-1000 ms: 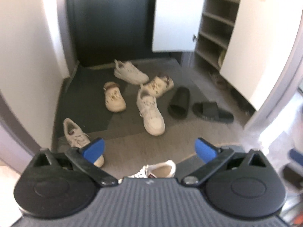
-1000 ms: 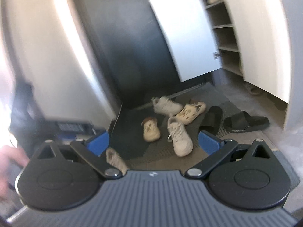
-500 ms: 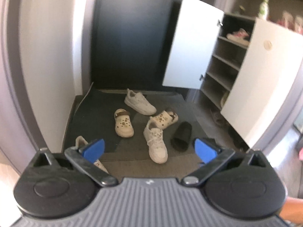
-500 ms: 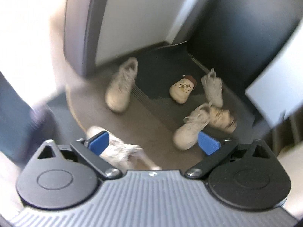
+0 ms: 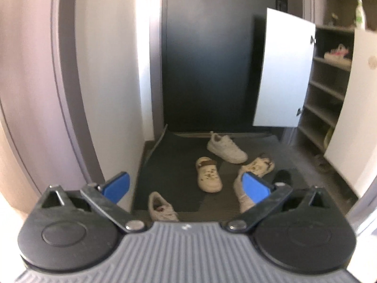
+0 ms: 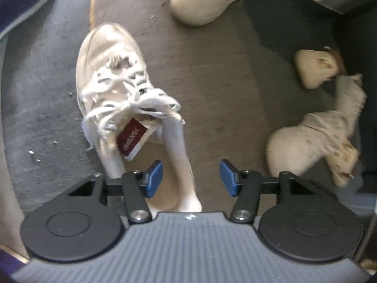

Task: Organize scattered shoes

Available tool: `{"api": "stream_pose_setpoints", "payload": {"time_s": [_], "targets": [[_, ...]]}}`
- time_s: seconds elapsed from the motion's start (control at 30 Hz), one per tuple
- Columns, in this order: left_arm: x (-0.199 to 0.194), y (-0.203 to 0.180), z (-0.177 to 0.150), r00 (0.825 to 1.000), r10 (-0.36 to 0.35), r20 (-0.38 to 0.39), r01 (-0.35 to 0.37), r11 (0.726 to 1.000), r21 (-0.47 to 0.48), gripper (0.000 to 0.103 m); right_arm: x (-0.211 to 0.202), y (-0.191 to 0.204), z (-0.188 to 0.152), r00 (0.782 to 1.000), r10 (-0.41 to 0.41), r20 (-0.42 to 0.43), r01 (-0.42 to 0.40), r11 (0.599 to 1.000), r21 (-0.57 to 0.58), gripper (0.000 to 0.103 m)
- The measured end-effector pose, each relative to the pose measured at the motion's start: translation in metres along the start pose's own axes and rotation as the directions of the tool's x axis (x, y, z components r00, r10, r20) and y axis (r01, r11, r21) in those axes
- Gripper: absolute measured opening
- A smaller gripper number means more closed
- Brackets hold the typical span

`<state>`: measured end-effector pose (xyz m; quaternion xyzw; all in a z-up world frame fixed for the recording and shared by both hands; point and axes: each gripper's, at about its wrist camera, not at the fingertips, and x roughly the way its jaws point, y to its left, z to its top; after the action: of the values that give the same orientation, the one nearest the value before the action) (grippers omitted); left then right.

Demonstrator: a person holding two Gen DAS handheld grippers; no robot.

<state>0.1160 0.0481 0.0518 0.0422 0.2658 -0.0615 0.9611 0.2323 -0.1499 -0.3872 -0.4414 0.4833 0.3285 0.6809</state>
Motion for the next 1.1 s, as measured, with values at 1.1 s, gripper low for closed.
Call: {"api": "stream_pose_setpoints", "payload": {"time_s": [1.1], "targets": [[0.0, 0.018, 0.002, 1.0, -0.009, -0.016, 0.007, 0.992, -0.124, 0.103, -0.005, 0.062, 0.07, 0.872, 0.133, 0.471, -0.474, 0.468, 0.746, 0.024]]}}
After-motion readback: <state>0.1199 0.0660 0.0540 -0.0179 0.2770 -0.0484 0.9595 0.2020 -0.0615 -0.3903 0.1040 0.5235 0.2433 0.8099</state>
